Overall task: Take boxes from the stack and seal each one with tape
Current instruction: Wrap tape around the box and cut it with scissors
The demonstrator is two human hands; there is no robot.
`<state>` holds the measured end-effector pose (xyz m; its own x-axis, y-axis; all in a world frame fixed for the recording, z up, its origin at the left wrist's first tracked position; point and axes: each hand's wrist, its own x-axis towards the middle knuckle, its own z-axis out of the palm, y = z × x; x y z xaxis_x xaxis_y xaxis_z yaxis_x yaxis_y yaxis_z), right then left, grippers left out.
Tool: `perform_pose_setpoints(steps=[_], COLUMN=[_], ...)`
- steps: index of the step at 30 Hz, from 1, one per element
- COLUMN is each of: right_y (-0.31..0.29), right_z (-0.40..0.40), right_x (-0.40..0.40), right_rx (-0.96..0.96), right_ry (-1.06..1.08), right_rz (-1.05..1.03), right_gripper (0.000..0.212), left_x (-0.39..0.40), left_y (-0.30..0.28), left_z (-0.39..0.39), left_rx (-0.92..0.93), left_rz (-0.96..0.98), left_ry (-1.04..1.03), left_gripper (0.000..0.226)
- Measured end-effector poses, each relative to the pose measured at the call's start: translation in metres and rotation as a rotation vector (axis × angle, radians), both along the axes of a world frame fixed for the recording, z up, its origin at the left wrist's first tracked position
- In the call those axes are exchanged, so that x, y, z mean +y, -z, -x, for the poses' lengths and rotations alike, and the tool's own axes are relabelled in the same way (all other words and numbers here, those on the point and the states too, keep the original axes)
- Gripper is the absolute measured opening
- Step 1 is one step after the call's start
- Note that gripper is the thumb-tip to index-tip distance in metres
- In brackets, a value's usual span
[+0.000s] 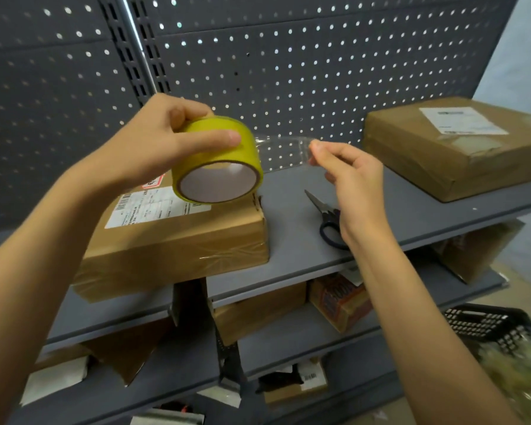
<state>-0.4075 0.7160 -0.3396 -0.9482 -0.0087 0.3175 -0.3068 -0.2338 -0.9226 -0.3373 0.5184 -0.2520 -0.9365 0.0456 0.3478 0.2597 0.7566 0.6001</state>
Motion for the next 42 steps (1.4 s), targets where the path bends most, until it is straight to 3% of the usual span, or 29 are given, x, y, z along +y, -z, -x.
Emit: perform_pose_setpoints(steps=[4,9,14,27,30,42], right_y=[-0.004,-0.002,0.021,0.047,0.055,0.054], right_z=[0.001,0.012,0.015,0.021,0.021,0.008], right_x=[0.010,0.005,0.000,-0.012,-0.019,-0.037], right_rx=[0.045,-0.035,-0.121,-0.267,-0.304,-0.058], right_ry=[0.072,0.051,0.054,0.010,-0.022,0.003], right_rz=[-0.037,-0.132,-0.222,-0.320,-0.356,-0.839], right_gripper=[0.007,0.009,0.014,0.012,0.009,0.015], left_x=[-0.003,-0.002,-0.011,-0.006,-0.007,-0.007], left_y=[-0.004,-0.017,-0.016,-0.017,-0.019,-0.019], left_z=[0.003,0.004,0.007,0.021,0.023,0.023], left_rx=[0.030,0.046,-0.063,-0.182,-0.225,-0.251], left_rz=[0.364,0.441,0.344,0.406,0.422,0.435], left_ry=[-0.170,-0.176,-0.237,-0.303,-0.295,-0.351], left_gripper=[0.063,0.069,0.051,0.051,0.061,0.055])
